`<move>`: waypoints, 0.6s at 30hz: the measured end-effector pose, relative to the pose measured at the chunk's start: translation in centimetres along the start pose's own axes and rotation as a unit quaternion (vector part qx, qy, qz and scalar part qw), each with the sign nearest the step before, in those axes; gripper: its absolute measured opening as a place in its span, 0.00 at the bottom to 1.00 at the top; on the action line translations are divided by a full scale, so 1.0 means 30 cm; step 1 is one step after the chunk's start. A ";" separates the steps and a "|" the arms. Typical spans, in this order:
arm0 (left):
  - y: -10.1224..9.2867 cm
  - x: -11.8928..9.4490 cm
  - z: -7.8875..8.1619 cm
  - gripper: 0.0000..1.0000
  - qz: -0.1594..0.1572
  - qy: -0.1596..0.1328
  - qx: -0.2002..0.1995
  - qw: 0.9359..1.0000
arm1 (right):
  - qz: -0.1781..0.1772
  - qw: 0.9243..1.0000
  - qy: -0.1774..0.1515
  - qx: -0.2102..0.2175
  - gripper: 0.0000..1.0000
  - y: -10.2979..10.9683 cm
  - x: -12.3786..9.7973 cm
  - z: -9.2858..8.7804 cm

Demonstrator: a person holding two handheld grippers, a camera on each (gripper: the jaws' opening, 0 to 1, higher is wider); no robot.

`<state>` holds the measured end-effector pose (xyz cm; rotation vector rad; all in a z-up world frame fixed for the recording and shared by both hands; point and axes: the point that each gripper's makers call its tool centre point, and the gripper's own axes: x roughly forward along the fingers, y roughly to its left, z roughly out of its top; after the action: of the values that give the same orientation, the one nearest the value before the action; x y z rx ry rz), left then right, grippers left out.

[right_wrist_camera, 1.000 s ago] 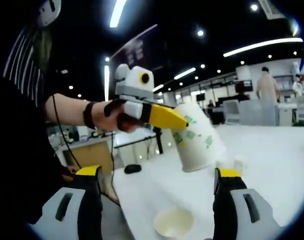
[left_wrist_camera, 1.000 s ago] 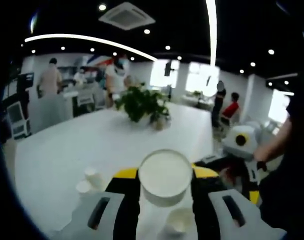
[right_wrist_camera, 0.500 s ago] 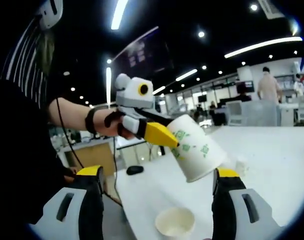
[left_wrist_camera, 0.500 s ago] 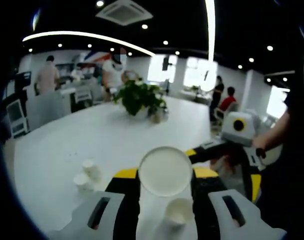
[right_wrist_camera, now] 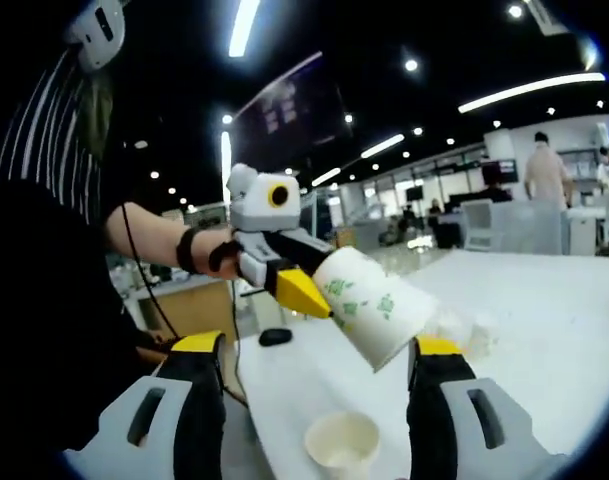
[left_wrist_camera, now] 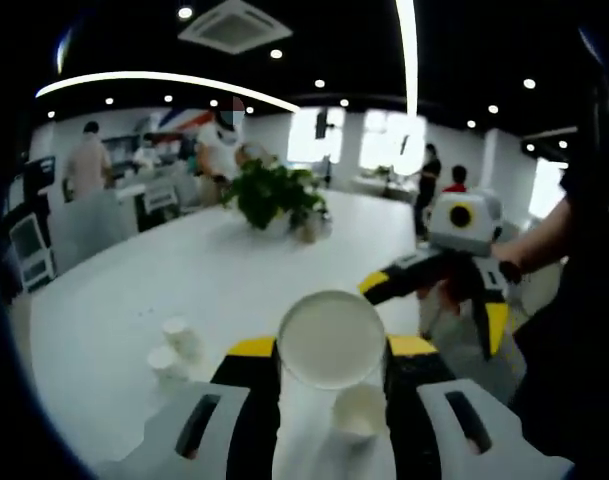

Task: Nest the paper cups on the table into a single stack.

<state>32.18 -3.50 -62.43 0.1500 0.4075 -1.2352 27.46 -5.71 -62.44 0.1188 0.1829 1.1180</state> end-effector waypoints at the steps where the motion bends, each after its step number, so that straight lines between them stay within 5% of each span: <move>1: -0.004 -0.001 -0.001 0.38 -0.001 0.000 0.003 1.000 | 0.002 1.000 0.003 0.003 0.69 0.000 0.000 -0.001; 18: -0.024 -0.020 -0.049 0.38 -0.005 0.000 0.003 1.000 | 0.022 0.999 0.020 0.030 0.50 -0.001 -0.014 0.021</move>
<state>31.01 -2.71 -63.47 0.1541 0.4046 -1.2469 27.43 -6.09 -61.81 0.1536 0.2511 1.1599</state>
